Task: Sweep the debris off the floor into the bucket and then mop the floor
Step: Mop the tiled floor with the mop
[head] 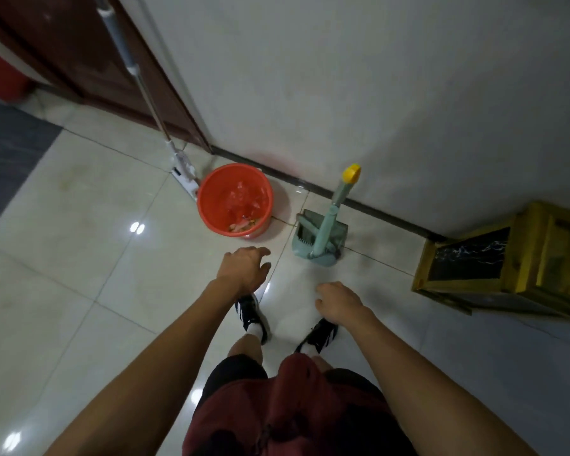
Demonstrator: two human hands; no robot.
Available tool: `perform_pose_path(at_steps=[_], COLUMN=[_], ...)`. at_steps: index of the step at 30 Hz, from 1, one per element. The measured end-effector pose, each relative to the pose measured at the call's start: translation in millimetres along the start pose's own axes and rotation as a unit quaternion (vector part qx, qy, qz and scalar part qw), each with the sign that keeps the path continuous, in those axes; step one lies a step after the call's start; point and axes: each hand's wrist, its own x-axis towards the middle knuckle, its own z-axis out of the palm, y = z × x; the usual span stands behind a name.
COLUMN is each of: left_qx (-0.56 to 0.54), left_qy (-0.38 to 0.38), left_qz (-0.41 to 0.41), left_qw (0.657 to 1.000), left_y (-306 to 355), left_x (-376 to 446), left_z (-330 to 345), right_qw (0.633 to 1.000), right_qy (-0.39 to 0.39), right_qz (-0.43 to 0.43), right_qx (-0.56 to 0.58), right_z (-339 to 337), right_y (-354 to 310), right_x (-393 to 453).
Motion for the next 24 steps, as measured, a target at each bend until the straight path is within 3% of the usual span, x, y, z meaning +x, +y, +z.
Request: perform_pose_path(at_steps=[4,12,18,24], left_qx=[-0.007,-0.066,-0.140,-0.220], left_qy=[0.007,0.058,0.101,0.152], left_qz=[-0.030,-0.096,-0.179,-0.219], left_qw=[1.000,0.992,0.969,0.939], left_y=[-55,-214,-338,-403], left_x=[-18,-61,-99,-107], left_z=[0,-31,-50,-81], right_qw=[0.999,0.990,0.978,0.980], right_qy=[-0.035,0.006,0.018,0.031], right_qz=[-0.039,-0.103,-0.153,-0.163], right_qx=[-0.013,-0.095,-0.142,-0.112], right_z=[12,1,-11,-40], right_y=[-66,-237,-369,-435], right_x=[16,60,89,112])
